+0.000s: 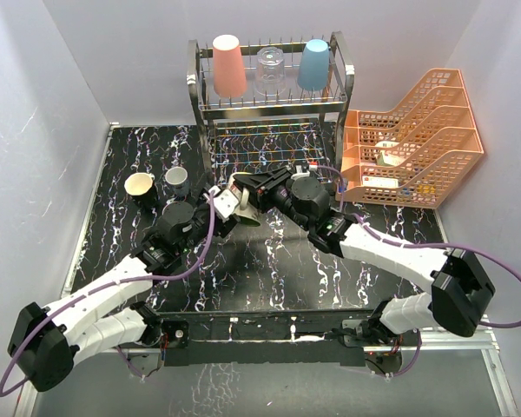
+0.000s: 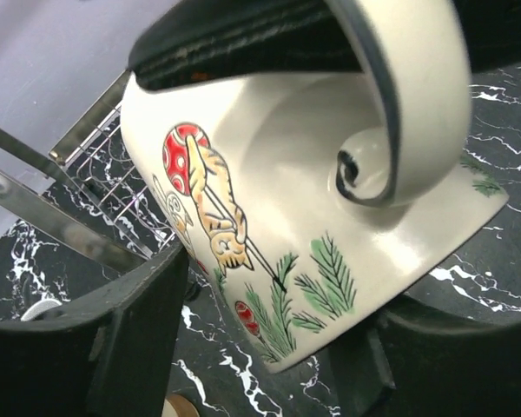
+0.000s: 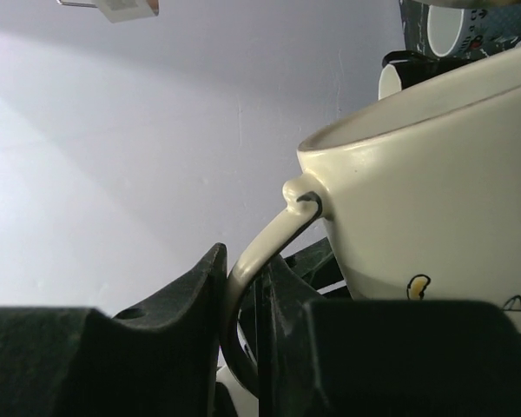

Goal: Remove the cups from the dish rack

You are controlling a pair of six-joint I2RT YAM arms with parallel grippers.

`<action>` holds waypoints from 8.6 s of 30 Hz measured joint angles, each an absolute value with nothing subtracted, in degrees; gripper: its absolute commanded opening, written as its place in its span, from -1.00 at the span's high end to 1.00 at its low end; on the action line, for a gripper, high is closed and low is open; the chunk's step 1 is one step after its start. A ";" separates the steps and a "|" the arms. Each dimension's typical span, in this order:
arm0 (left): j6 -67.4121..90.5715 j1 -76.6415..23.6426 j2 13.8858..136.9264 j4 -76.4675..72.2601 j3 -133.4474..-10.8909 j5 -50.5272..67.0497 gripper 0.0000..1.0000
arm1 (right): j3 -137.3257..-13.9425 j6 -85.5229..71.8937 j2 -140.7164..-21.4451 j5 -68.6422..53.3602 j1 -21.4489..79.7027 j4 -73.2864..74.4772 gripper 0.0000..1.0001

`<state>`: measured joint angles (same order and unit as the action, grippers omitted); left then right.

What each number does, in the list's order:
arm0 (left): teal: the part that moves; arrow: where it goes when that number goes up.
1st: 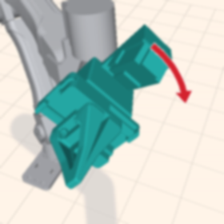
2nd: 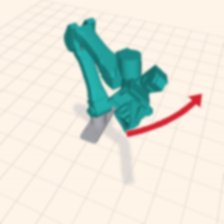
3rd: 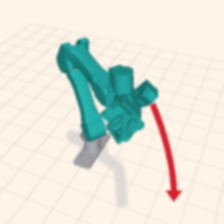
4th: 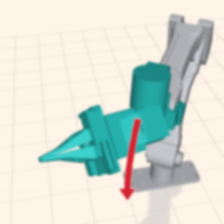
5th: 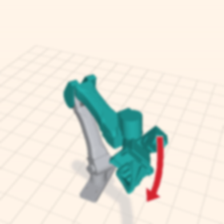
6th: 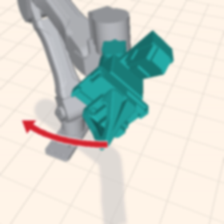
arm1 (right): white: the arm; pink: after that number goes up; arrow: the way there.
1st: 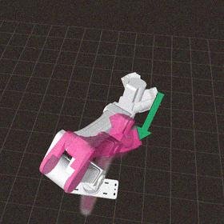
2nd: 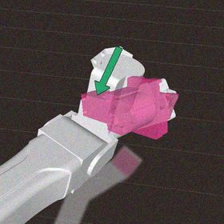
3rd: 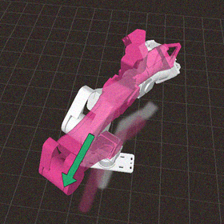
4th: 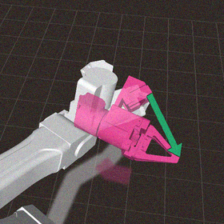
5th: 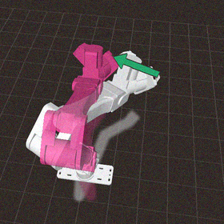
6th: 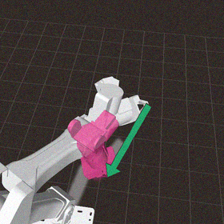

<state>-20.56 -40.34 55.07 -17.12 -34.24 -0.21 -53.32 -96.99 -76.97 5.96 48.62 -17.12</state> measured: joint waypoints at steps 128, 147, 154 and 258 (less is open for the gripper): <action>-25.93 -23.46 77.80 57.32 -90.91 11.35 -0.94 | -137.25 -7.14 -116.38 10.46 18.57 24.93 -0.67; -26.13 -23.46 74.70 56.10 -90.89 12.23 -0.94 | -137.10 -7.05 -118.87 8.99 18.26 22.28 0.34; -26.72 -23.46 71.57 51.03 -89.19 13.34 -0.94 | -133.67 -8.73 -115.07 8.91 18.26 20.88 0.40; -36.64 -38.92 101.84 42.19 -95.31 6.57 1.00 | -41.80 -48.31 -49.15 -8.62 15.07 22.57 -0.96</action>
<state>-36.64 -38.92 101.84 42.19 -95.31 6.57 -41.80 -48.31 -49.15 -8.62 15.07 22.57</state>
